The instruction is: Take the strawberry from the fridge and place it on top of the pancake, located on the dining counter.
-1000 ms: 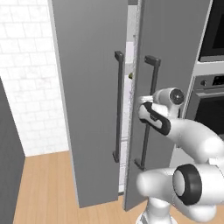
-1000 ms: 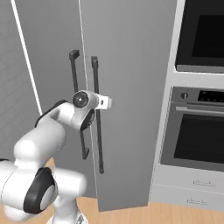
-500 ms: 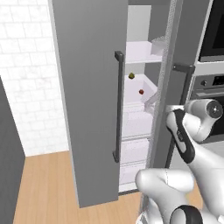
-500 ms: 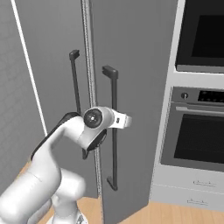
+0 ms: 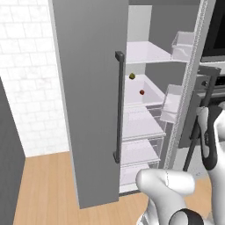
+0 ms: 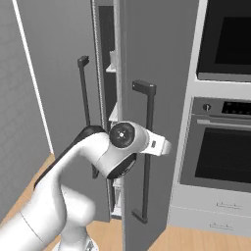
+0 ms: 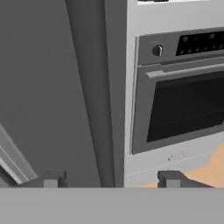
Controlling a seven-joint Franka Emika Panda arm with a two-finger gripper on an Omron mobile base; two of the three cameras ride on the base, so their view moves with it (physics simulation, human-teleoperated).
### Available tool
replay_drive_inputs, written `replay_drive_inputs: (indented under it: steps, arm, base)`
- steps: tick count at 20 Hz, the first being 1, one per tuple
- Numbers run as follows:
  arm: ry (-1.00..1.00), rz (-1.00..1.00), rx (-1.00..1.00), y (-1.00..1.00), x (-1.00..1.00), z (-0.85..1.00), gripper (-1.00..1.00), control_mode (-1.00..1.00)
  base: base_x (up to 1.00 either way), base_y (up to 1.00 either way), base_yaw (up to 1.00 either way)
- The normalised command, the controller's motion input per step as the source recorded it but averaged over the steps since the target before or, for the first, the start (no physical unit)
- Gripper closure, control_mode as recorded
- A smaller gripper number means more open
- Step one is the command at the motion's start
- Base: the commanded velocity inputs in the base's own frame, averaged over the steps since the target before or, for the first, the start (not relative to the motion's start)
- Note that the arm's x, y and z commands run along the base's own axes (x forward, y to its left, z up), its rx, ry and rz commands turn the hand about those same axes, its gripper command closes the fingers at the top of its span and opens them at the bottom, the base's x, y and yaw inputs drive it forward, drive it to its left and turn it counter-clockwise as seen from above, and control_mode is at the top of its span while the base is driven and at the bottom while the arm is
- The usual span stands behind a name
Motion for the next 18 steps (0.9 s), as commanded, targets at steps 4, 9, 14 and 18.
replay_drive_inputs:
  steps: [4,9,14,18]
  arm:
    - [0.01,0.03,-0.23,0.47,-0.80,0.46,-1.00,-1.00]
    - [0.19,0.21,-0.47,0.98,-0.49,0.60,-1.00,-1.00]
    - [0.29,0.22,-0.51,0.98,-0.46,0.56,-1.00,-1.00]
    - [0.39,0.16,-0.37,0.52,-0.22,0.12,-1.00,-1.00]
  base:
    - [0.00,0.00,0.00]
    - [0.00,0.00,0.00]
    - [0.00,0.00,0.00]
    - [0.00,0.00,0.00]
